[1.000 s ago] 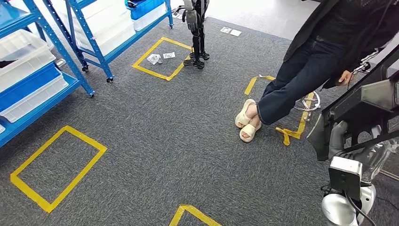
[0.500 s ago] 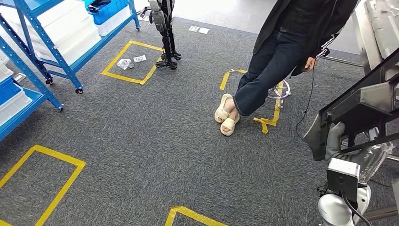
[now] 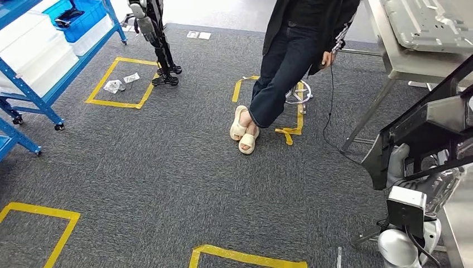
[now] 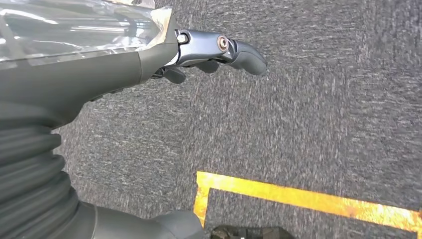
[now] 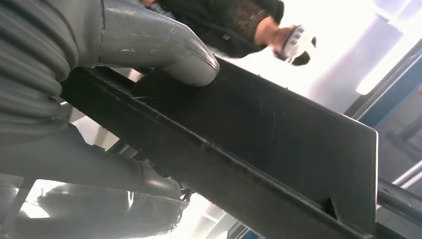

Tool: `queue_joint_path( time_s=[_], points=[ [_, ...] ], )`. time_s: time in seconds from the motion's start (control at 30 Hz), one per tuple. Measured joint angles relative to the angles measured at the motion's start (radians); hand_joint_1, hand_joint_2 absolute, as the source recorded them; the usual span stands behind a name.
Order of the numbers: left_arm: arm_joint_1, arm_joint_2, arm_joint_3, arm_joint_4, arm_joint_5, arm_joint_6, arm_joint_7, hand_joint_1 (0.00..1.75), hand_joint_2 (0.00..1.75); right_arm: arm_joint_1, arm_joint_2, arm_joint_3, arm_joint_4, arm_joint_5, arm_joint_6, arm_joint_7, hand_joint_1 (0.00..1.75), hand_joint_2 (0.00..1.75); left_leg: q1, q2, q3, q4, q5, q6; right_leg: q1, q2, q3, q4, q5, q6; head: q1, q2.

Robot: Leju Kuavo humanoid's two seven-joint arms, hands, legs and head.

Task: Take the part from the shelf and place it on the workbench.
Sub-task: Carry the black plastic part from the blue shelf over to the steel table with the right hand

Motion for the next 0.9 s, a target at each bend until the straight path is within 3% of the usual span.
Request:
queue_joint_path(
  time_s=[0.07, 0.13, 0.17, 0.2, 0.23, 0.27, 0.3, 0.33, 0.4, 0.43, 0.5, 0.57, 0.63, 0.7, 0.73, 0.77, 0.83, 0.9],
  points=[
    [0.000, 0.000, 0.000, 0.000, 0.000, 0.000, 0.000, 0.00, 1.75, 0.005, 0.000, 0.000, -0.002, 0.004, -0.001, 0.004, 1.66, 1.75, 0.006, -0.040, -0.020, 0.051, -0.038, -0.010, -0.011, 0.022, 0.000, -0.005, 0.007, -0.015, -0.003, 0.000],
    [0.002, 0.000, 0.000, 0.000, 0.000, -0.001, -0.001, 0.00, 1.75, 0.008, 0.000, 0.001, -0.003, 0.005, -0.002, 0.006, 1.66, 1.75, 0.010, -0.091, -0.076, 0.175, -0.105, -0.017, -0.015, 0.043, -0.001, -0.005, 0.009, -0.024, -0.006, 0.000],
    [0.003, 0.000, 0.001, 0.000, 0.000, -0.002, -0.001, 0.00, 1.75, 0.010, 0.001, 0.001, -0.003, 0.005, -0.002, 0.007, 1.66, 1.75, 0.011, -0.102, -0.106, 0.237, -0.129, -0.020, -0.014, 0.055, -0.002, -0.005, 0.009, -0.025, -0.007, 0.000],
    [0.004, 0.000, 0.001, 0.000, 0.000, -0.002, -0.001, 0.00, 1.75, 0.012, 0.001, 0.001, -0.003, 0.005, -0.002, 0.008, 1.66, 1.75, 0.013, -0.106, -0.124, 0.272, -0.134, -0.022, -0.014, 0.067, -0.002, -0.005, 0.009, -0.025, -0.007, 0.000],
    [0.004, 0.000, 0.001, 0.000, 0.000, -0.002, -0.001, 0.00, 1.75, 0.013, 0.002, 0.001, -0.003, 0.005, -0.002, 0.009, 1.66, 1.75, 0.015, -0.108, -0.125, 0.270, -0.119, -0.024, -0.015, 0.080, -0.002, -0.003, 0.009, -0.024, -0.007, 0.000],
    [0.004, 0.000, 0.001, 0.000, 0.000, -0.002, -0.001, 0.00, 1.75, 0.014, 0.002, 0.001, -0.003, 0.005, -0.002, 0.010, 1.66, 1.75, 0.019, -0.111, -0.108, 0.232, -0.089, -0.026, -0.016, 0.094, -0.002, -0.001, 0.009, -0.024, -0.007, 0.000],
    [0.004, 0.001, 0.001, 0.000, 0.000, -0.002, -0.001, 0.00, 1.75, 0.014, 0.002, 0.002, -0.003, 0.005, -0.002, 0.010, 1.66, 1.75, 0.025, -0.124, -0.079, 0.170, -0.051, -0.028, -0.017, 0.106, -0.003, 0.003, 0.008, -0.022, -0.008, 0.000],
    [0.004, 0.001, 0.001, 0.000, 0.000, -0.002, -0.001, 0.00, 1.75, 0.014, 0.002, 0.002, -0.003, 0.005, -0.002, 0.010, 1.66, 1.75, 0.032, -0.152, -0.051, 0.107, -0.025, -0.031, -0.016, 0.118, -0.007, 0.010, 0.007, -0.019, -0.008, 0.000],
    [0.004, 0.000, 0.001, 0.000, 0.000, -0.002, 0.000, 0.00, 1.75, 0.011, 0.002, 0.002, -0.003, 0.007, -0.002, 0.011, 1.66, 1.75, 0.039, -0.194, -0.021, 0.035, -0.003, -0.032, -0.014, 0.140, -0.020, 0.020, 0.006, -0.006, -0.006, 0.000],
    [0.004, 0.000, 0.001, 0.000, 0.000, -0.003, 0.000, 0.00, 1.75, 0.010, 0.001, 0.003, -0.003, 0.009, -0.001, 0.013, 1.66, 1.75, 0.036, -0.200, -0.020, 0.028, -0.005, -0.029, -0.013, 0.151, -0.027, 0.021, 0.009, 0.003, -0.005, 0.000],
    [0.004, 0.000, 0.001, 0.000, 0.001, -0.003, 0.000, 0.00, 1.75, 0.009, 0.001, 0.004, -0.003, 0.019, 0.001, 0.020, 1.66, 1.75, 0.029, -0.174, -0.021, 0.024, 0.002, -0.012, -0.018, 0.161, -0.040, 0.020, 0.015, 0.018, -0.005, 0.000],
    [0.004, 0.000, 0.002, 0.000, 0.000, -0.003, 0.000, 0.00, 1.75, 0.005, 0.001, 0.006, -0.004, 0.027, 0.004, 0.028, 1.66, 1.75, 0.026, -0.147, -0.019, 0.015, 0.009, 0.007, -0.017, 0.123, -0.068, 0.062, -0.003, 0.020, 0.000, 0.000],
    [0.004, 0.000, 0.002, 0.000, -0.001, -0.005, 0.000, 0.00, 1.75, -0.001, 0.002, 0.008, -0.006, 0.026, 0.011, 0.035, 1.66, 1.75, 0.022, -0.121, -0.019, 0.012, 0.011, 0.017, -0.013, 0.075, -0.124, 0.178, -0.052, 0.014, 0.004, 0.000],
    [0.005, 0.000, 0.002, 0.000, -0.002, -0.007, 0.000, 0.00, 1.75, 0.002, 0.004, 0.008, -0.008, 0.021, 0.020, 0.040, 1.66, 1.75, 0.018, -0.093, -0.019, 0.012, 0.010, 0.020, -0.013, 0.062, -0.175, 0.288, -0.087, 0.015, 0.005, 0.000],
    [0.005, 0.000, 0.002, 0.000, -0.002, -0.008, 0.001, 0.00, 1.75, 0.005, 0.004, 0.008, -0.008, 0.019, 0.024, 0.041, 1.66, 1.75, 0.017, -0.080, -0.019, 0.013, 0.009, 0.020, -0.014, 0.059, -0.177, 0.297, -0.086, 0.020, 0.005, 0.000],
    [0.005, 0.000, 0.002, -0.001, -0.003, -0.008, 0.001, 0.00, 1.75, 0.007, 0.005, 0.007, -0.009, 0.017, 0.027, 0.042, 1.66, 1.75, 0.017, -0.067, -0.019, 0.013, 0.008, 0.019, -0.015, 0.053, -0.158, 0.265, -0.071, 0.027, 0.005, 0.000],
    [0.005, 0.000, 0.002, -0.001, -0.005, -0.011, 0.002, 0.00, 1.75, 0.008, 0.006, 0.006, -0.012, 0.017, 0.033, 0.040, 1.66, 1.75, 0.016, -0.046, -0.016, 0.013, 0.005, 0.014, -0.015, 0.018, -0.082, 0.128, -0.027, 0.038, 0.006, 0.000],
    [0.004, 0.000, 0.002, -0.003, -0.007, -0.014, 0.004, 0.00, 1.75, 0.007, 0.008, 0.006, -0.018, 0.018, 0.038, 0.036, 1.66, 1.75, 0.010, -0.029, -0.011, 0.013, -0.001, 0.003, -0.008, -0.010, -0.030, 0.036, -0.002, 0.030, 0.006, 0.000]
  ],
)
